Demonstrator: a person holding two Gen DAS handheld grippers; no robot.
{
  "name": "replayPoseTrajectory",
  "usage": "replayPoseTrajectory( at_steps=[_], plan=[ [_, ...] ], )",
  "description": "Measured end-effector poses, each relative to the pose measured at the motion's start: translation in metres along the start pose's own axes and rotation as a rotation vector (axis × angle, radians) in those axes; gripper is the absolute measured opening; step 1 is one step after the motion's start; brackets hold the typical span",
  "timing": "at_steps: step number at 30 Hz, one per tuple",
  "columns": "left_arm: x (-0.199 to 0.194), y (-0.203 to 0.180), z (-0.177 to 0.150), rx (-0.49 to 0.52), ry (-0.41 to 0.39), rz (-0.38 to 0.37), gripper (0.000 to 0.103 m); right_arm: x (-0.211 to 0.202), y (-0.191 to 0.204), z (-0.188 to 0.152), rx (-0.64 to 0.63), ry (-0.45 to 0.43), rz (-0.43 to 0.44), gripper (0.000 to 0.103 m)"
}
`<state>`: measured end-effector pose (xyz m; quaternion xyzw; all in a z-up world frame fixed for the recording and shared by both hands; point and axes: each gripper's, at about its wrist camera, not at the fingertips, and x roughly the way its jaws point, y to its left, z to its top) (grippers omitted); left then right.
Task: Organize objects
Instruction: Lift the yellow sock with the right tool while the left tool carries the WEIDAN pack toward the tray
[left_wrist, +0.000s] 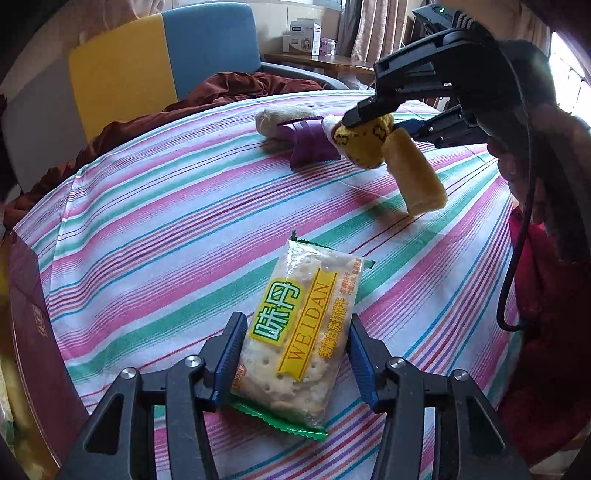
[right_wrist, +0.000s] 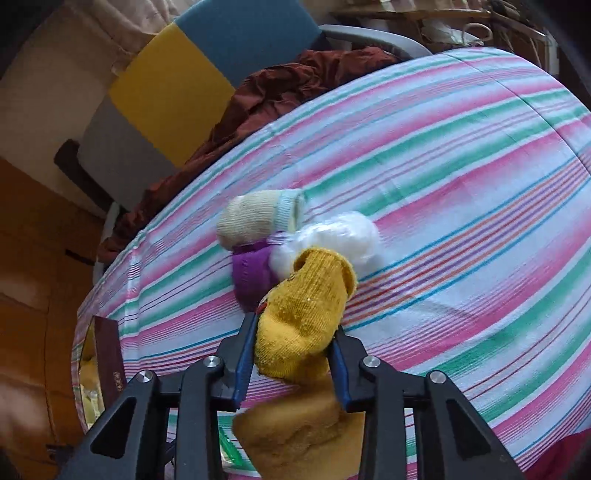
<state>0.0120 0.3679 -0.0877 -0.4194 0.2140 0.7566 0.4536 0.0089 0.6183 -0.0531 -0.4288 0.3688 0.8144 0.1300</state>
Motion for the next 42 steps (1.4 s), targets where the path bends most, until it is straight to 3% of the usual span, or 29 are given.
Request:
replayPoseTrajectory(
  at_steps=[7,12,16,21,35,37,42],
  plan=[
    [-0.019,0.003,-0.023,-0.021,-0.009,0.007,0.054,0.002,0.043,-0.011,-0.165,0.031,0.166,0.035],
    [-0.027,0.006,-0.034,-0.051,-0.016,0.013,0.054,0.009,0.078,-0.037,-0.315,0.137,0.244,0.035],
    [-0.022,0.007,-0.033,-0.050,-0.017,0.026,0.055,0.029,0.096,-0.057,-0.420,0.221,0.173,0.035],
    [-0.021,0.008,-0.033,-0.058,-0.017,0.022,0.056,0.042,0.091,-0.063,-0.438,0.261,0.093,0.035],
    [-0.022,0.005,-0.036,-0.062,-0.041,0.025,0.059,0.046,0.088,-0.062,-0.441,0.259,0.047,0.035],
    [-0.023,0.005,-0.037,-0.065,-0.048,0.047,0.053,0.047,0.088,-0.062,-0.446,0.257,0.045,0.035],
    [-0.031,0.013,-0.036,-0.120,-0.065,0.047,0.051,0.048,0.088,-0.062,-0.461,0.254,0.038,0.035]
  ],
)
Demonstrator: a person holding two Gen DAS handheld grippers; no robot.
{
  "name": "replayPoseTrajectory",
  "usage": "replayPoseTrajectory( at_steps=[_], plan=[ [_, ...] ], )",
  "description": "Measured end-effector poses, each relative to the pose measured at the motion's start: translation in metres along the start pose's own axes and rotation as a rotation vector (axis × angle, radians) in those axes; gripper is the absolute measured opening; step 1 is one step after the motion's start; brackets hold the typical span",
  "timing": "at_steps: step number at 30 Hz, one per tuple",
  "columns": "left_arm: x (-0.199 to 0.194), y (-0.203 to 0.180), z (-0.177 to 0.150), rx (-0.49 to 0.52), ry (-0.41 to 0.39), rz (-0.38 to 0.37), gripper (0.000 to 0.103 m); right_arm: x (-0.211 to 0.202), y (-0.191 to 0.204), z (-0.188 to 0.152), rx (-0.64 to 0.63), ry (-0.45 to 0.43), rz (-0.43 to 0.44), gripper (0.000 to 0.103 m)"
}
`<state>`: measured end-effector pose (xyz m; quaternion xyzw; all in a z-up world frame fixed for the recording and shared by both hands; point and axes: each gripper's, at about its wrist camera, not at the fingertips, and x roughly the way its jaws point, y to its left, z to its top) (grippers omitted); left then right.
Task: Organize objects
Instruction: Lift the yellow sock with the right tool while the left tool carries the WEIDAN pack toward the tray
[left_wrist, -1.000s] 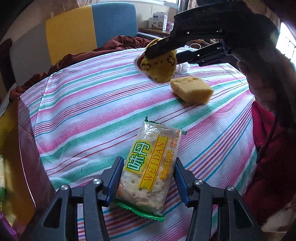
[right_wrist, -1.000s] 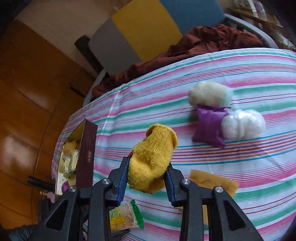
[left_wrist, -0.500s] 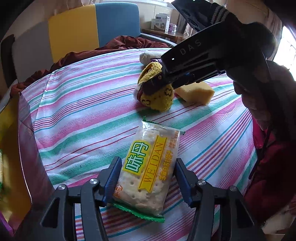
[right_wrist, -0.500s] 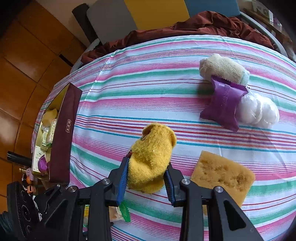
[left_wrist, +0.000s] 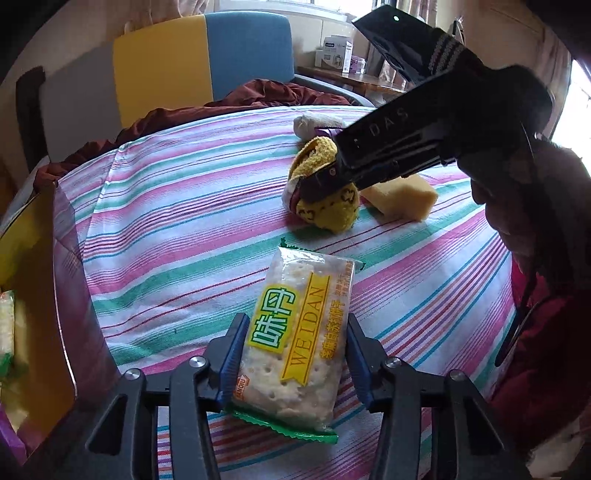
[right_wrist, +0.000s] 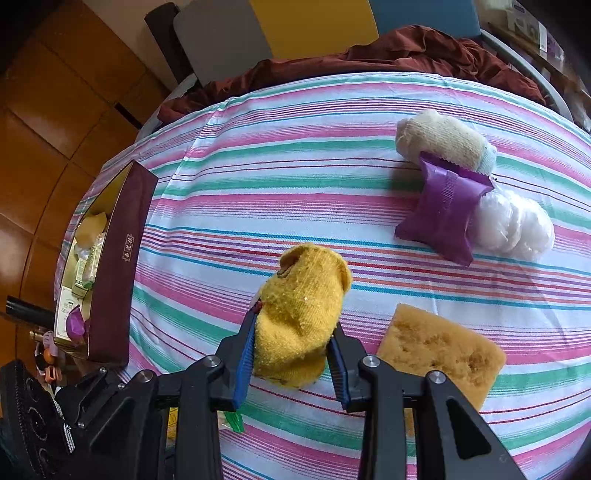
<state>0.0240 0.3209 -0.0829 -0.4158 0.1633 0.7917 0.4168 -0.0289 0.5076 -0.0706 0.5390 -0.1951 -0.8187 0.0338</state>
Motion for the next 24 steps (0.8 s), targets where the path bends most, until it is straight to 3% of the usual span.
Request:
replayPoseTrajectory(
  at_steps=[6,10,14,19,24],
  plan=[
    [-0.040,0.023,0.018,-0.086,-0.077,-0.031,0.051,0.001,0.001,-0.001,-0.014,0.000,-0.008,0.035],
    [-0.076,0.065,0.031,-0.182,-0.128,0.008,0.051,0.002,0.003,-0.001,-0.019,0.000,-0.012,0.035],
    [-0.096,0.125,0.030,-0.335,-0.122,0.055,0.051,0.003,0.004,-0.001,-0.027,0.000,-0.019,0.035],
    [-0.106,0.203,0.020,-0.505,-0.097,0.172,0.051,0.004,0.005,-0.001,-0.035,0.000,-0.026,0.035],
    [-0.106,0.246,0.019,-0.602,-0.078,0.203,0.051,0.005,0.009,-0.002,-0.055,0.005,-0.039,0.036]
  ],
)
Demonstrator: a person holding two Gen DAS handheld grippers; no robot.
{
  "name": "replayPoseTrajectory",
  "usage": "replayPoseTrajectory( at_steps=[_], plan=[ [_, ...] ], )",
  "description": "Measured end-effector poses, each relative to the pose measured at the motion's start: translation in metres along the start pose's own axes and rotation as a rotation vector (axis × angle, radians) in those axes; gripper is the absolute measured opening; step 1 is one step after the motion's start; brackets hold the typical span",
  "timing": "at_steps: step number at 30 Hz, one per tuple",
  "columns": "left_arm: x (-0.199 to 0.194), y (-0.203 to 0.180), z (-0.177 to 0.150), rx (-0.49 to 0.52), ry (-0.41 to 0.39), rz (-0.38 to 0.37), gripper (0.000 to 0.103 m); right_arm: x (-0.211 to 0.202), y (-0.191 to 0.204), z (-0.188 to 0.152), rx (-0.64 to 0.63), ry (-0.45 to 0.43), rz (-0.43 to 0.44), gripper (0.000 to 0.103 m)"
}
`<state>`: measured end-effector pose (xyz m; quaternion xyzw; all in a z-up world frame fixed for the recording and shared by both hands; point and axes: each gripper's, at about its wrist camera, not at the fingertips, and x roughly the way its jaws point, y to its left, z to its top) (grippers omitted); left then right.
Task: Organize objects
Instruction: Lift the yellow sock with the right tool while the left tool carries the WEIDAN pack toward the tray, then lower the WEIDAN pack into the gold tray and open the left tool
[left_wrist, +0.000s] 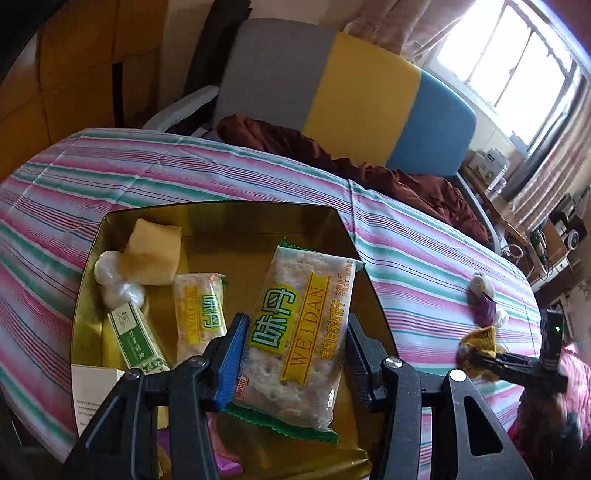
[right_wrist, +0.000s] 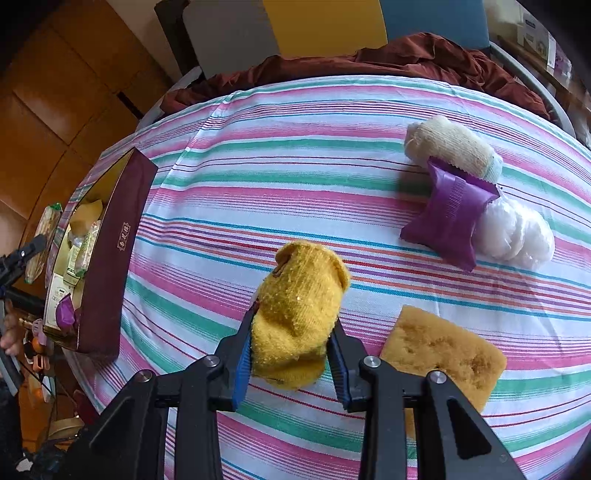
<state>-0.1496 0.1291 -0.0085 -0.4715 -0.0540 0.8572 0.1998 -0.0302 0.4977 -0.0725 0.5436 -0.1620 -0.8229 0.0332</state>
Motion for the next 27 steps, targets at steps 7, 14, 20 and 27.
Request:
replayPoseTrajectory(
  at_steps=[7,14,20,27],
  plan=[
    [0.046,0.021,0.026,-0.216,0.087,-0.029,0.051,0.000,0.001,0.000,-0.009,0.003,-0.006,0.036],
    [0.090,0.024,0.034,-0.252,0.122,0.090,0.051,0.000,-0.001,0.001,-0.008,0.003,-0.006,0.036],
    [0.110,0.027,0.033,-0.235,0.137,0.156,0.051,0.000,-0.001,0.002,-0.009,0.003,-0.008,0.036],
    [0.111,0.019,0.030,-0.195,0.130,0.158,0.056,0.001,-0.001,0.003,-0.010,0.004,-0.009,0.036]
  ],
)
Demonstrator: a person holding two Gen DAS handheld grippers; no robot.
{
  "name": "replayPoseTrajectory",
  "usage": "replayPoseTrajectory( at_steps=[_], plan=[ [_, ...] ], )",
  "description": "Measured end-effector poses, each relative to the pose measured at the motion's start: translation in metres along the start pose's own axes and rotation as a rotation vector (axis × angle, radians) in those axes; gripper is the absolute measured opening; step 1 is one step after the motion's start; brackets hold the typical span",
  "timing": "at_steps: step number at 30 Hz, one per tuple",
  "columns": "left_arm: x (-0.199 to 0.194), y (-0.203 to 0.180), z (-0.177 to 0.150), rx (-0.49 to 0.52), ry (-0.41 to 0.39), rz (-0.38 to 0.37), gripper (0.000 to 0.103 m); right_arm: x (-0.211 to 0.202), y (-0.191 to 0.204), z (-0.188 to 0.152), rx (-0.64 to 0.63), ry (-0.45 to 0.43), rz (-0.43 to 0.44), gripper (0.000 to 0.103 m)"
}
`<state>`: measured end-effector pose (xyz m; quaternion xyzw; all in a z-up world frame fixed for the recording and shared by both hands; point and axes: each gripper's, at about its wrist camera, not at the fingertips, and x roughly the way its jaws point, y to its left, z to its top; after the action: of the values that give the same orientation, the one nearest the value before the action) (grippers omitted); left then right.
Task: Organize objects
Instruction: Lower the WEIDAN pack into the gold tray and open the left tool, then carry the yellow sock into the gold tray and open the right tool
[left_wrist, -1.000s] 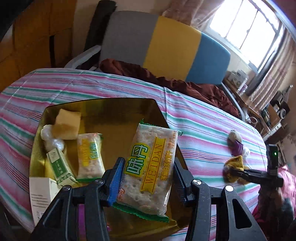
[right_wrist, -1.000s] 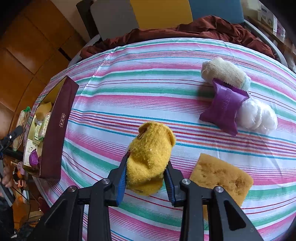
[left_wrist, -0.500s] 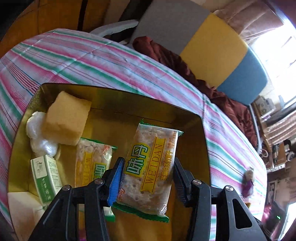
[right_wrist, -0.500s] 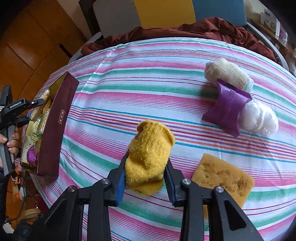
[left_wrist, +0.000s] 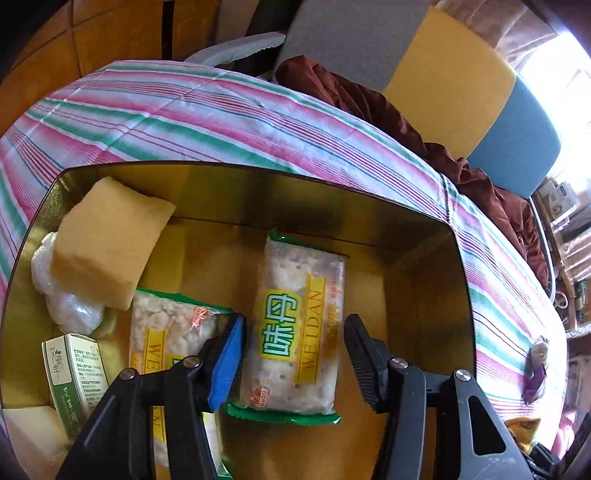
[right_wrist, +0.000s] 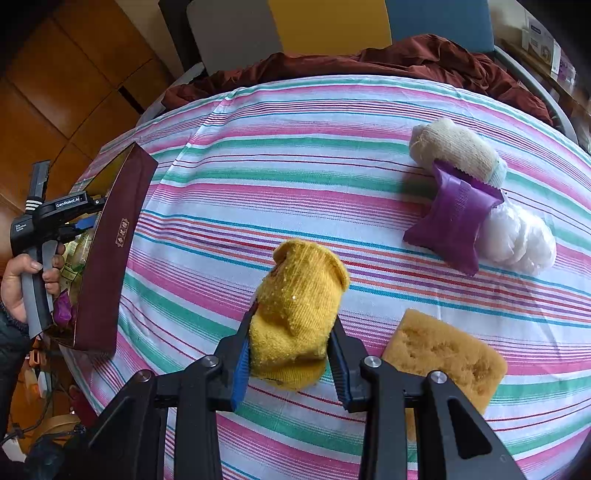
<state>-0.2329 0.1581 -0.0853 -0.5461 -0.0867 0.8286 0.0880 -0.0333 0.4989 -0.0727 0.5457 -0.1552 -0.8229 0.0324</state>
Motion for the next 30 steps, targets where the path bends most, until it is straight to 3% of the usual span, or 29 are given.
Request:
replayPoseTrajectory(
  at_steps=[8,11,15,17,20,23,30],
  plan=[
    [-0.049,0.000,-0.013,0.110,-0.091,-0.039,0.059,0.001,0.001,0.000,-0.017,0.002,-0.011,0.036],
    [-0.087,0.001,-0.041,0.207,-0.158,-0.055,0.070,0.001,0.003,0.000,-0.030,-0.003,-0.026,0.036],
    [-0.128,0.009,-0.084,0.317,-0.257,-0.007,0.075,-0.001,0.009,0.001,-0.043,-0.013,-0.057,0.036],
    [-0.140,0.016,-0.099,0.340,-0.281,0.015,0.082,-0.006,0.012,0.002,-0.033,-0.030,-0.071,0.034],
    [-0.154,0.032,-0.116,0.332,-0.311,0.041,0.083,-0.019,0.020,0.004,0.020,-0.084,-0.047,0.034],
    [-0.163,0.044,-0.127,0.331,-0.337,0.062,0.083,-0.033,0.045,0.005,0.029,-0.130,0.017,0.034],
    [-0.176,0.064,-0.138,0.300,-0.406,0.098,0.085,-0.040,0.150,0.007,-0.129,-0.161,0.137,0.034]
  ],
)
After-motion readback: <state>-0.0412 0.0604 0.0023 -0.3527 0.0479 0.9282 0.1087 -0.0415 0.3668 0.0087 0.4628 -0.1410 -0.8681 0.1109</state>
